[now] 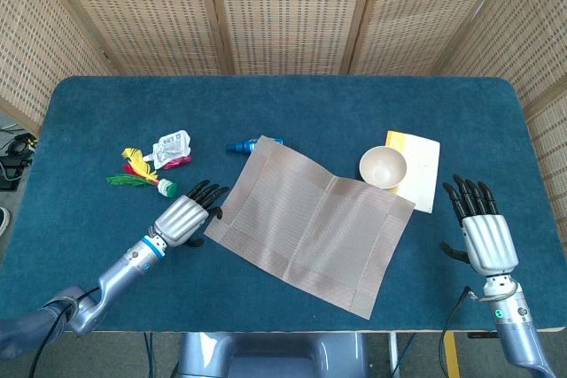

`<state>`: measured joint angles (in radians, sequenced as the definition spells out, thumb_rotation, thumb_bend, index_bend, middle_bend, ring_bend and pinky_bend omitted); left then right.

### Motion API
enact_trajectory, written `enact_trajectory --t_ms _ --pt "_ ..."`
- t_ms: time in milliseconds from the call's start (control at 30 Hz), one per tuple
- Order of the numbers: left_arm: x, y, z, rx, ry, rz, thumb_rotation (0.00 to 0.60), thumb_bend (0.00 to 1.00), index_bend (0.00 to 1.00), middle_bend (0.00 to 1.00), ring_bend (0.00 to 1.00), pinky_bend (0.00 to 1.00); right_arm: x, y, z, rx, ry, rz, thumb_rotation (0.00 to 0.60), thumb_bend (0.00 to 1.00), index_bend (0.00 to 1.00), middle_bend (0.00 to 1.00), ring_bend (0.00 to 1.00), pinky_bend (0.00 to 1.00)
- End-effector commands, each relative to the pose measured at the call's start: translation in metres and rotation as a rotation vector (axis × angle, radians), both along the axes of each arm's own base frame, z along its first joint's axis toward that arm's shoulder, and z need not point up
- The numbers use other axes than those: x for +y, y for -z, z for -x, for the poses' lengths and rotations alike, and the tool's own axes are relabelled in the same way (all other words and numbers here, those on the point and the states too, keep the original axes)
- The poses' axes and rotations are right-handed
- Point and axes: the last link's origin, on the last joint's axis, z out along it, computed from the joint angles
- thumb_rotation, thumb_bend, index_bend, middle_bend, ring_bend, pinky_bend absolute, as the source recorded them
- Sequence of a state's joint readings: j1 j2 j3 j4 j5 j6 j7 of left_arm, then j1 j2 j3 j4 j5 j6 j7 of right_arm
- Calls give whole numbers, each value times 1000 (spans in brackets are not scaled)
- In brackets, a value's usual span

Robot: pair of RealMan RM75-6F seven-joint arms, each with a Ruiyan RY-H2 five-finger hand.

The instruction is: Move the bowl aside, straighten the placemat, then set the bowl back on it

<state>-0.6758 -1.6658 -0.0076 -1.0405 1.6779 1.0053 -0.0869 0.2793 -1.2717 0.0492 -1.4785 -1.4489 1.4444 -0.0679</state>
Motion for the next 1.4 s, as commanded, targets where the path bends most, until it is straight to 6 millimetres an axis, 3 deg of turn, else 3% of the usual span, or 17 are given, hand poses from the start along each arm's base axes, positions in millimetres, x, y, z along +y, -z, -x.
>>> enact_trajectory --t_ms 33,400,867,1400 --pt "1 9 -2 3 6 13 600 117 382 0 0 0 -1 0 1 2 3 -1 600 0 0 0 0 0" --pt "11 22 -4 36 17 0 600 131 383 0 0 0 -1 -2 0 -5 -3 7 600 0 0 0 0 0" --pt "13 24 -9 12 18 4 600 432 386 0 0 0 1 -4 -3 -10 -17 9 600 0 0 0 0 0" --pt "15 24 -20 -14 18 1 600 473 398 0 0 0 3 -5 -5 -20 -26 5 600 0 7 0 0 0"
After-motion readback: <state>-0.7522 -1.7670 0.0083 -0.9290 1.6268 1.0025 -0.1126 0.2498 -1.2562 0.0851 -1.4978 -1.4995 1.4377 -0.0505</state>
